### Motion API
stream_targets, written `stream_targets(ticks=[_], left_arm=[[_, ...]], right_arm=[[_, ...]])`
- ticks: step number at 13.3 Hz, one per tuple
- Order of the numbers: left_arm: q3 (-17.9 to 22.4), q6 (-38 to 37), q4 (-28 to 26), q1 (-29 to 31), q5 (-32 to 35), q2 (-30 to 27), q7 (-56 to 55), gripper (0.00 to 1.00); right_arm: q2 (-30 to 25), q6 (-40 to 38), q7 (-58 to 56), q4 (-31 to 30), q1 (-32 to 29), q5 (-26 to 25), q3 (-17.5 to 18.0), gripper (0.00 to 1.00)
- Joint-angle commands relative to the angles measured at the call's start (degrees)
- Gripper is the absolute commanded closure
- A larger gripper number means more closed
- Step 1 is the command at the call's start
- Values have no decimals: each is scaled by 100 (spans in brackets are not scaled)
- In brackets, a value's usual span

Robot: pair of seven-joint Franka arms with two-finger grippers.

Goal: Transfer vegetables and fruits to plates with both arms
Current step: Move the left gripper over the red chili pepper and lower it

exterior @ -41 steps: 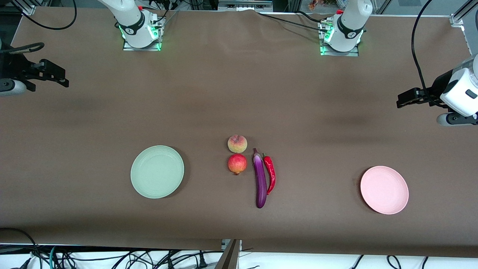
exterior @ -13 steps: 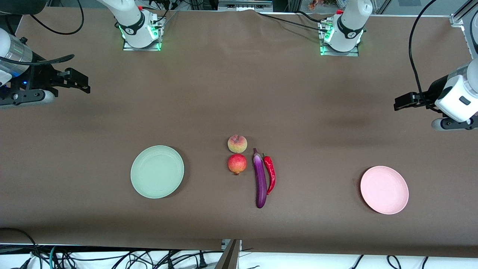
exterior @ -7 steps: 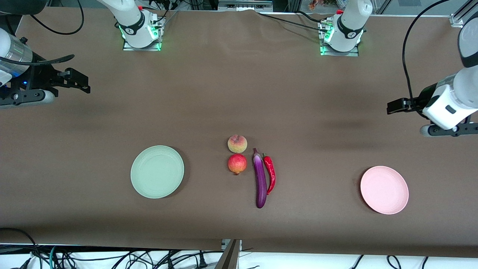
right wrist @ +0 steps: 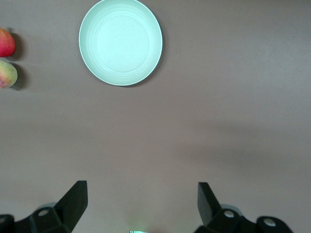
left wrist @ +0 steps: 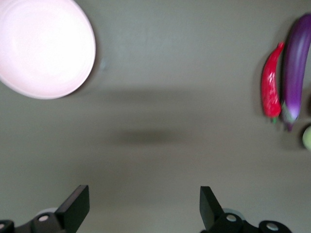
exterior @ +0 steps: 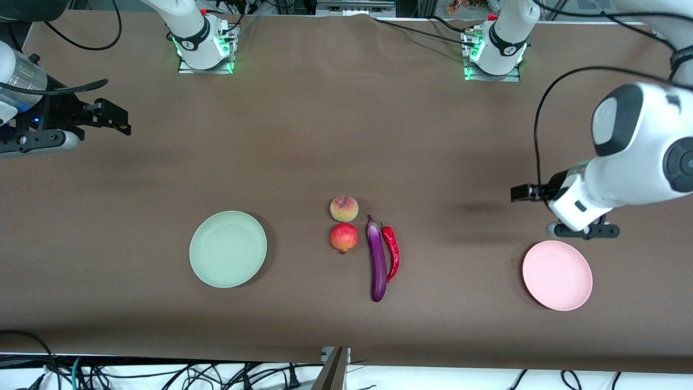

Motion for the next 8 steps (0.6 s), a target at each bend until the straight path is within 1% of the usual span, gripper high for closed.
stream_targets(ticks=[1, 4, 8], left_arm=[[23, 515, 165, -288, -128, 439, -337, 0], [23, 1279, 165, -604, -84, 913, -864, 0], [32, 2720, 165, -1132, -75, 1599, -1795, 0]], right_arm=[[-26, -82, 88, 30, -3, 86, -9, 0], [-26, -82, 97, 30, -3, 69, -9, 0], [-26, -82, 79, 30, -12, 69, -18, 0]])
